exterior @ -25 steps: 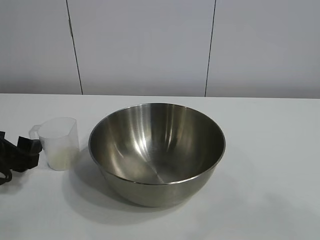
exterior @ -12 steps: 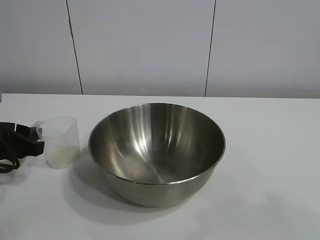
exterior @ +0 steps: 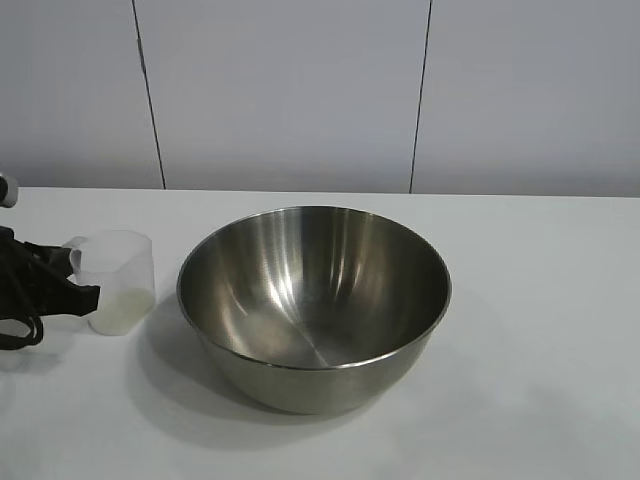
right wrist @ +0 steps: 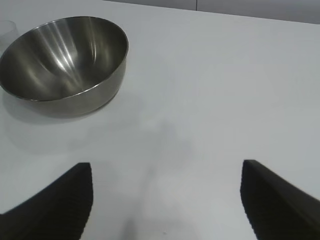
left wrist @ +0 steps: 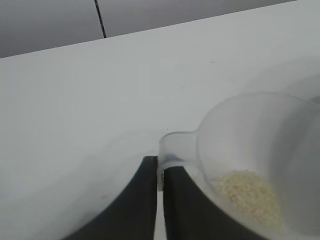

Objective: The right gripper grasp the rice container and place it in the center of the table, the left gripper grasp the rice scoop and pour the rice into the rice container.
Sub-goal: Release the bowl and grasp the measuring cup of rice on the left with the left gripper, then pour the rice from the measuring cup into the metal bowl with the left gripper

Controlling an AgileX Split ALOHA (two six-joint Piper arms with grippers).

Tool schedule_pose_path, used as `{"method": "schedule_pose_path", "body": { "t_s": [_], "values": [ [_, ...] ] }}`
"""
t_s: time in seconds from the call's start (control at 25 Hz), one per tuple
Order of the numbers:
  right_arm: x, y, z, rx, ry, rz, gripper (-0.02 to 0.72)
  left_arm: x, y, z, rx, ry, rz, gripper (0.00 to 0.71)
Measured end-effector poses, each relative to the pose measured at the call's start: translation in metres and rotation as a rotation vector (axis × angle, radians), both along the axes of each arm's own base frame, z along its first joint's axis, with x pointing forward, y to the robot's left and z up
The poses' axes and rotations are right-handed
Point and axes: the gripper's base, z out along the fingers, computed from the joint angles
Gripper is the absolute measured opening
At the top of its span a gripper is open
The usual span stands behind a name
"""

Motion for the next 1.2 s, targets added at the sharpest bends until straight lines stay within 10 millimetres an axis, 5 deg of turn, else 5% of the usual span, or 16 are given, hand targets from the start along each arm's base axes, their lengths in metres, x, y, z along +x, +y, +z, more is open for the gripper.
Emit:
{"method": "schedule_pose_path", "body": {
  "t_s": [0.48, 0.76, 0.96, 1.2],
  "values": [
    [0.000, 0.000, 0.000, 0.000, 0.000, 0.000, 0.557, -0.001, -0.005, 0.002, -0.008, -0.003, -0.057, 0.013],
    [0.000, 0.000, 0.000, 0.000, 0.000, 0.000, 0.557, 0.002, -0.006, 0.023, -0.044, -0.066, -0.050, 0.013],
    [0.000, 0.000, 0.000, 0.000, 0.000, 0.000, 0.557, 0.003, -0.006, 0.043, -0.059, -0.132, -0.053, 0.013],
    [0.000, 0.000, 0.000, 0.000, 0.001, 0.000, 0.557, 0.011, -0.017, 0.093, 0.015, -0.230, -0.185, 0.013]
  ]
}}
